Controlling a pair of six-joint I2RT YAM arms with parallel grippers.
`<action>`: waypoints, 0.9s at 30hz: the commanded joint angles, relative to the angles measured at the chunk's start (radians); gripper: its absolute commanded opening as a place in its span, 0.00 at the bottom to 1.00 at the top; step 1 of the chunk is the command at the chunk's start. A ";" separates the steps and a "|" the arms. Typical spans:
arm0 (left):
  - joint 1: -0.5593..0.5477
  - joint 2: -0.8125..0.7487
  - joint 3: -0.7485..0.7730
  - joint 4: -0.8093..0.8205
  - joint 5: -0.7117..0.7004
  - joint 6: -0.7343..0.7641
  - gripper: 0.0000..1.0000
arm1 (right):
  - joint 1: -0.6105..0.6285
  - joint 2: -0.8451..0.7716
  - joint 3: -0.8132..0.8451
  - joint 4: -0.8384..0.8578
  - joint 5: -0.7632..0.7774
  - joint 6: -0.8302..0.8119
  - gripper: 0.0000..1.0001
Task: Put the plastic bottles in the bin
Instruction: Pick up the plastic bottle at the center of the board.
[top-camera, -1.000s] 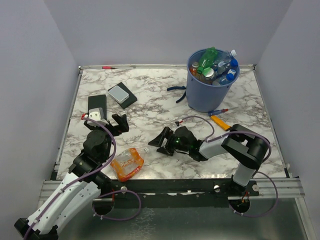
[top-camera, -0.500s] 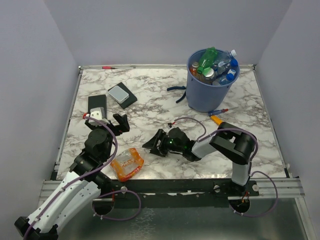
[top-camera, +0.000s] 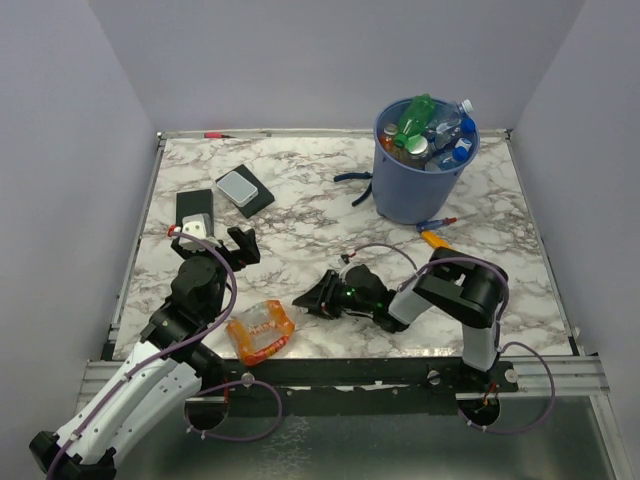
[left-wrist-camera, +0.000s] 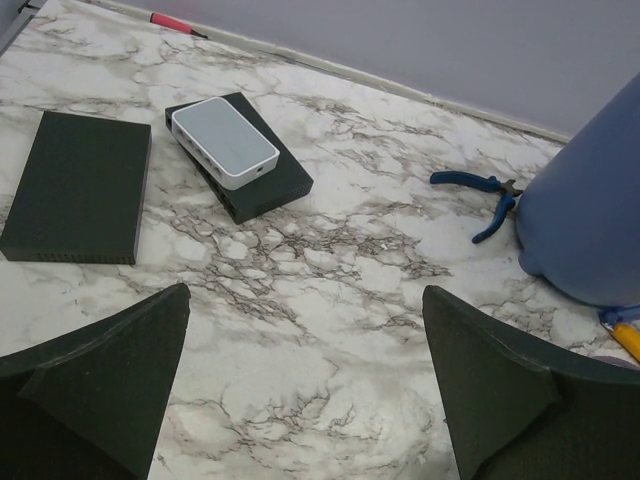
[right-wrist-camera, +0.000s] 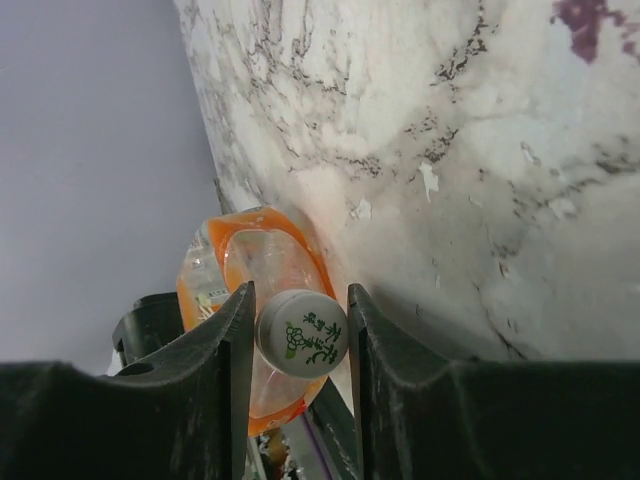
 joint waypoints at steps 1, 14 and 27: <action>-0.005 0.004 -0.006 0.017 -0.008 0.010 0.99 | 0.002 -0.121 -0.068 0.014 0.092 -0.079 0.05; -0.005 -0.060 0.044 0.196 -0.001 0.045 0.99 | 0.002 -0.702 0.183 -0.915 0.367 -0.720 0.00; -0.004 0.464 0.519 0.161 1.434 0.301 0.99 | -0.028 -0.811 0.750 -1.886 0.456 -1.151 0.00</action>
